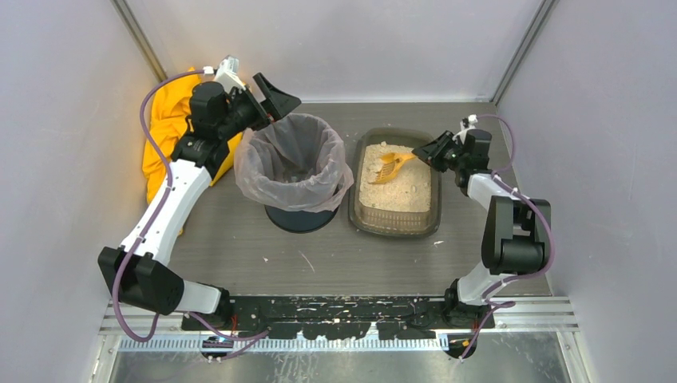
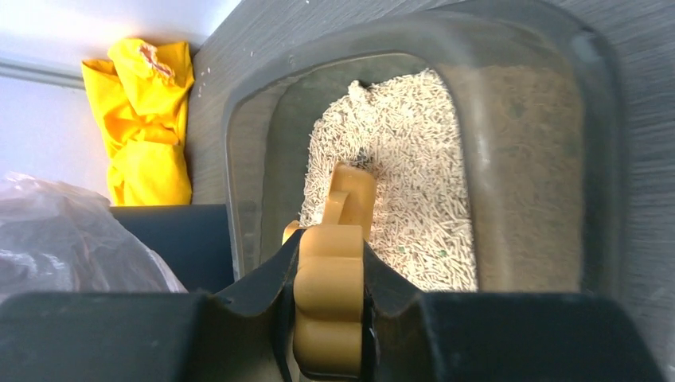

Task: Clean the litter box

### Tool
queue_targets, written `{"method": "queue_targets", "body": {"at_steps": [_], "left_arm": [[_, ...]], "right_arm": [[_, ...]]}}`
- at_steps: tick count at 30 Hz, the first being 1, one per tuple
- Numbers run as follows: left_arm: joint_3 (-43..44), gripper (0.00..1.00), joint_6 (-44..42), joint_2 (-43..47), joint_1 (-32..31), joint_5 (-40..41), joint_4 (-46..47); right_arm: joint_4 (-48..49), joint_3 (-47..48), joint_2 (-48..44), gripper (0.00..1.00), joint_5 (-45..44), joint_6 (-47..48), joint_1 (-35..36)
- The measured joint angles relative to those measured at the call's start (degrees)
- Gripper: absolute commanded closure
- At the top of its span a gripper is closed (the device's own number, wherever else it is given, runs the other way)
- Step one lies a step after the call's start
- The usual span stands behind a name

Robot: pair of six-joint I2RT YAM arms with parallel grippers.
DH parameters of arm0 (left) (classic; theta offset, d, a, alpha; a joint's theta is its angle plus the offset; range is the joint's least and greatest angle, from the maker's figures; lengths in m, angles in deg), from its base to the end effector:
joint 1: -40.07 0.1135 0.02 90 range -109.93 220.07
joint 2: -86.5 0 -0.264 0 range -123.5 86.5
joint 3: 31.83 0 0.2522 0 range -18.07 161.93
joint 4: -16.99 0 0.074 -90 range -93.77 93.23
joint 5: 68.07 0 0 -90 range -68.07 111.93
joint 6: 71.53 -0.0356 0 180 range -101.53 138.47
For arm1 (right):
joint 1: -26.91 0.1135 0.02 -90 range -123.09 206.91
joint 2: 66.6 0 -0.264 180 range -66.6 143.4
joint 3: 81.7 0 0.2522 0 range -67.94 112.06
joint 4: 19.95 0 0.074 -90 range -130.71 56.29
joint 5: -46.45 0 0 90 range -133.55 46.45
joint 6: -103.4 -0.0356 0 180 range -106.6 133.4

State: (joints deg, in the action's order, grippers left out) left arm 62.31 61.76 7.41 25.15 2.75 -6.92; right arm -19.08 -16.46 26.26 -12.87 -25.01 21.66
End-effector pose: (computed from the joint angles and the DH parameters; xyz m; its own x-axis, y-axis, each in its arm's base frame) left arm 0.3061 -0.0937 0.4216 -0.4902 -0.5396 -0.6845 0.3033 0.6307 -0.7143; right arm 0.3502 -0.0139 0.2132 -0.5842 0.5903 -0.5570 -0.0154 0.6782 0.7348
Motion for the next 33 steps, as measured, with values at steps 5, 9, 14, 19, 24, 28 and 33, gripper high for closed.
{"method": "queue_targets", "body": {"at_steps": [5,9,14,19,24,28,33], "left_arm": [[-0.4,0.06,0.7,0.0,0.0,-0.5,0.9],[-0.6,0.06,1.5,0.0,0.0,-1.0,1.8],[-0.8,0.06,1.7,0.0,0.0,-1.4,2.7],[-0.9,0.06,1.7,0.0,0.0,-1.5,3.1],[-0.9,0.06,1.7,0.0,0.0,-1.7,3.1],[-0.9,0.06,1.7,-0.2,-0.3,-1.9,3.2],[-0.1,0.06,1.7,-1.5,-0.9,-2.1,3.3]], "right_arm": [[0.6,-1.3,-3.0,0.99,2.0,-3.3,-3.3],[1.7,-2.2,-5.4,0.99,3.3,-4.9,-3.9],[4.0,-4.3,-7.0,0.99,6.1,-7.5,-5.2],[5.0,-5.6,-7.9,0.99,8.7,-9.3,-8.4],[7.7,-7.7,-11.2,0.99,12.2,-11.9,-12.5],[10.3,-8.5,-12.5,0.99,14.6,-14.3,-14.5],[12.0,-10.3,-14.0,0.99,17.0,-15.8,-15.3]]}}
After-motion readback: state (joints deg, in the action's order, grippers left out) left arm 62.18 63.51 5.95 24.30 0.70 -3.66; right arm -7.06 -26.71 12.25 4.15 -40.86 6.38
